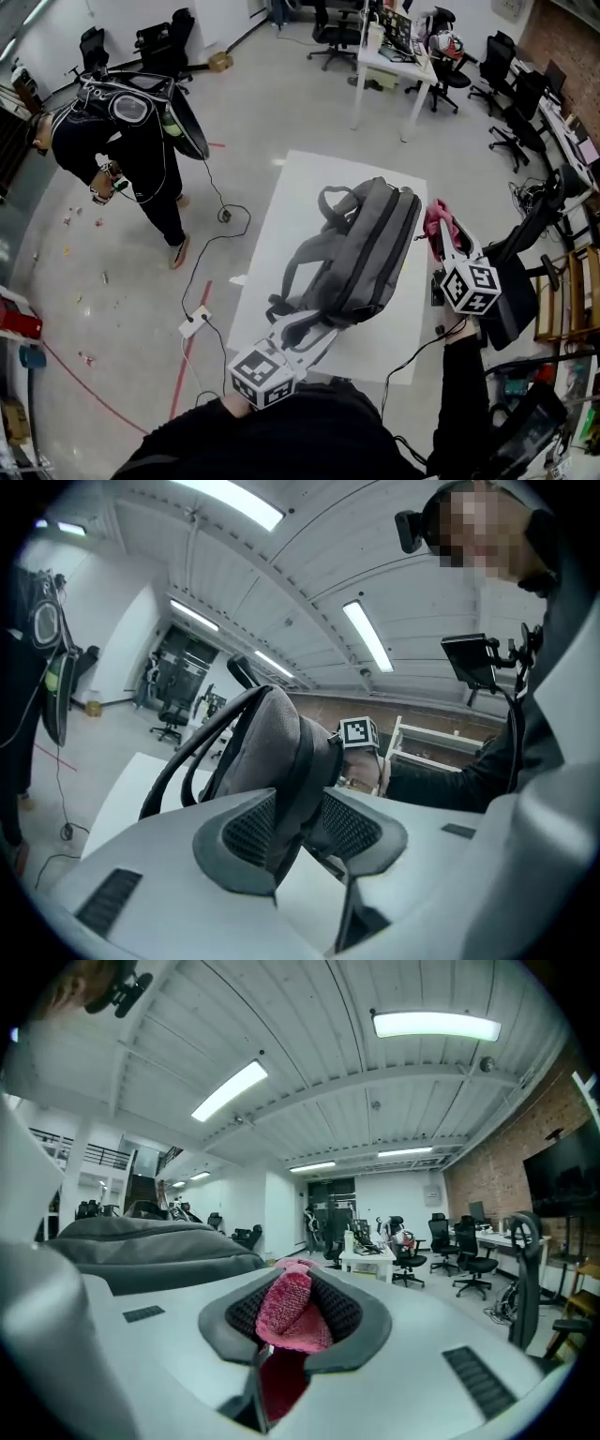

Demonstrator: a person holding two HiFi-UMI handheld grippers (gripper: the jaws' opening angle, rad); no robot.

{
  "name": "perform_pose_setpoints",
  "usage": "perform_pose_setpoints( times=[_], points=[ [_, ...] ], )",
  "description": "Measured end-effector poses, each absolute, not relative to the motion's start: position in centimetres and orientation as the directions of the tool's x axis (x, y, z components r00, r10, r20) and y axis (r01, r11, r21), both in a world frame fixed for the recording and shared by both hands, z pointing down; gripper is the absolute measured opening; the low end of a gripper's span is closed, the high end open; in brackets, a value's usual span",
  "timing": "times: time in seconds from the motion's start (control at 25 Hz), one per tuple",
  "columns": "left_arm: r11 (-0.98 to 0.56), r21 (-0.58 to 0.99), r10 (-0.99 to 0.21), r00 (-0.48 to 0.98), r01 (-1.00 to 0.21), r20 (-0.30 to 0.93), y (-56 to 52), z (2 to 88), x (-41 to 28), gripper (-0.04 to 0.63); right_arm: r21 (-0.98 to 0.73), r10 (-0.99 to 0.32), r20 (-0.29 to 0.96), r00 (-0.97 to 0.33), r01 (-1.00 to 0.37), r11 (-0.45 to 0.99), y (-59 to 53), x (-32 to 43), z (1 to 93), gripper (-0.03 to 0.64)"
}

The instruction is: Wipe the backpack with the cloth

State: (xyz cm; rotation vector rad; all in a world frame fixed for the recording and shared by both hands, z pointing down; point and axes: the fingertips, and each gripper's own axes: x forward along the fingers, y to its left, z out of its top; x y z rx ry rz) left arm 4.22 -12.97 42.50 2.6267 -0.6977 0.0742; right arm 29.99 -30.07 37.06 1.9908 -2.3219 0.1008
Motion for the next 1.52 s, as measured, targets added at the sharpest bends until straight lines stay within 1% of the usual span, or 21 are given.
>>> perform_pose_setpoints(
  times=[0.12, 0.2, 0.36, 0.44, 0.56, 0.68, 0.84, 1.0, 1.16, 1.36, 1.52],
  points=[
    [-0.749, 0.365, -0.528, 0.831, -0.553, 0.175, -13.3, 42.5, 5.0, 0.150, 0.012, -0.958, 0.129, -0.256, -0.966, 0.259, -34.7, 30.9, 36.5, 0.083],
    [-0.725, 0.352, -0.566, 0.804, -0.592, 0.185, -13.4, 42.6, 5.1, 0.150, -0.011, -0.918, 0.169, -0.358, -0.932, 0.362, -37.7, 30.3, 37.1, 0.083],
    [-0.671, 0.337, -0.636, 0.746, -0.661, 0.198, -13.2, 42.6, 5.2, 0.150, -0.102, -0.771, 0.273, -0.575, -0.814, 0.571, -41.9, 27.2, 40.8, 0.083],
    [-0.645, 0.332, -0.666, 0.719, -0.689, 0.199, -13.1, 42.6, 5.3, 0.150, -0.094, -0.706, 0.317, -0.634, -0.761, 0.641, -42.4, 25.8, 42.3, 0.083],
    [-0.604, 0.335, -0.706, 0.680, -0.723, 0.196, -13.3, 42.7, 4.4, 0.150, -0.109, -0.649, 0.310, -0.695, -0.704, 0.702, -41.6, 24.0, 42.5, 0.082],
    [-0.572, 0.354, -0.734, 0.654, -0.740, 0.183, -13.6, 42.8, 2.5, 0.150, -0.122, -0.599, 0.303, -0.742, -0.653, 0.747, -39.7, 22.5, 42.5, 0.080],
    [-0.563, 0.372, -0.739, 0.651, -0.738, 0.174, -14.6, 42.8, 0.7, 0.150, -0.131, -0.539, 0.294, -0.790, -0.592, 0.795, -36.6, 21.8, 42.1, 0.076],
    [-0.579, 0.347, -0.732, 0.658, -0.738, 0.178, -15.7, 42.5, -1.9, 0.150, -0.131, -0.508, 0.298, -0.808, -0.562, 0.817, -33.0, 21.0, 41.7, 0.072],
    [-0.607, 0.284, -0.726, 0.663, -0.742, 0.182, -17.4, 42.2, -4.8, 0.150, -0.127, -0.506, 0.300, -0.809, -0.560, 0.819, -28.8, 20.1, 41.4, 0.071],
    [-0.616, 0.196, -0.743, 0.645, -0.763, 0.179, -22.0, 40.8, -8.9, 0.150, -0.141, -0.523, 0.283, -0.804, -0.575, 0.806, -22.7, 17.8, 40.7, 0.071],
    [-0.611, 0.186, -0.753, 0.638, -0.769, 0.164, -26.1, 40.4, -11.6, 0.149, -0.139, -0.539, 0.268, -0.799, -0.586, 0.799, -17.2, 14.4, 40.2, 0.071]
  ],
)
